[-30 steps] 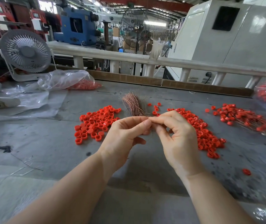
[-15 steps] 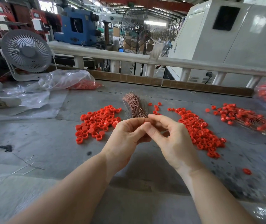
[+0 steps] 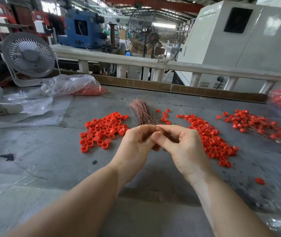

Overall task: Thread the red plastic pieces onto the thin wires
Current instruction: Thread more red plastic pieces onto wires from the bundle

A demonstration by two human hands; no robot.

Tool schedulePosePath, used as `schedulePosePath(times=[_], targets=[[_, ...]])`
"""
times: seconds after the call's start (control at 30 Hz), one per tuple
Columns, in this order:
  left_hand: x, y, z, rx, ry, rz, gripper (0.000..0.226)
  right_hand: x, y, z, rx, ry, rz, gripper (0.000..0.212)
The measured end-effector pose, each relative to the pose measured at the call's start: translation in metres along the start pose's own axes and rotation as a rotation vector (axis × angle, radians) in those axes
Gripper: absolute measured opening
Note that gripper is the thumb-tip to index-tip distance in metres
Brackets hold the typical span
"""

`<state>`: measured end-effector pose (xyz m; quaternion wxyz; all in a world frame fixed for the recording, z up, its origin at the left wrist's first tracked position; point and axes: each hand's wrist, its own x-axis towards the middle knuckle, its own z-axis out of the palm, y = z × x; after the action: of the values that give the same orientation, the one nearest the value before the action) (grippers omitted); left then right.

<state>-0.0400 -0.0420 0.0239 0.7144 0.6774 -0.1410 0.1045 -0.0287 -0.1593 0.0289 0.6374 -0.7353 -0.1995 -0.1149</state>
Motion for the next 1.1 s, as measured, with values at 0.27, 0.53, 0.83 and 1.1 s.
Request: schedulePosePath(times=[0.27, 0.53, 0.83, 1.1], targets=[[-0.0013, 0.0003, 0.0001, 0.087, 0.028, 0.002, 0.018, -0.0013, -0.0007, 0.0025, 0.01, 0.038, 0.007, 0.015], [-0.0014, 0.0008, -0.0004, 0.088, 0.019, -0.013, 0.018, -0.0012, -0.0016, 0.0031, 0.034, 0.014, 0.031, 0.021], [0.0004, 0.0001, -0.0028, 0.036, 0.056, -0.014, 0.011, -0.0014, -0.0024, 0.0023, 0.075, -0.023, 0.088, 0.013], [-0.0004, 0.001, -0.0048, 0.087, 0.037, 0.007, 0.014, -0.0009, 0.0004, 0.0015, 0.167, -0.017, 0.125, 0.012]])
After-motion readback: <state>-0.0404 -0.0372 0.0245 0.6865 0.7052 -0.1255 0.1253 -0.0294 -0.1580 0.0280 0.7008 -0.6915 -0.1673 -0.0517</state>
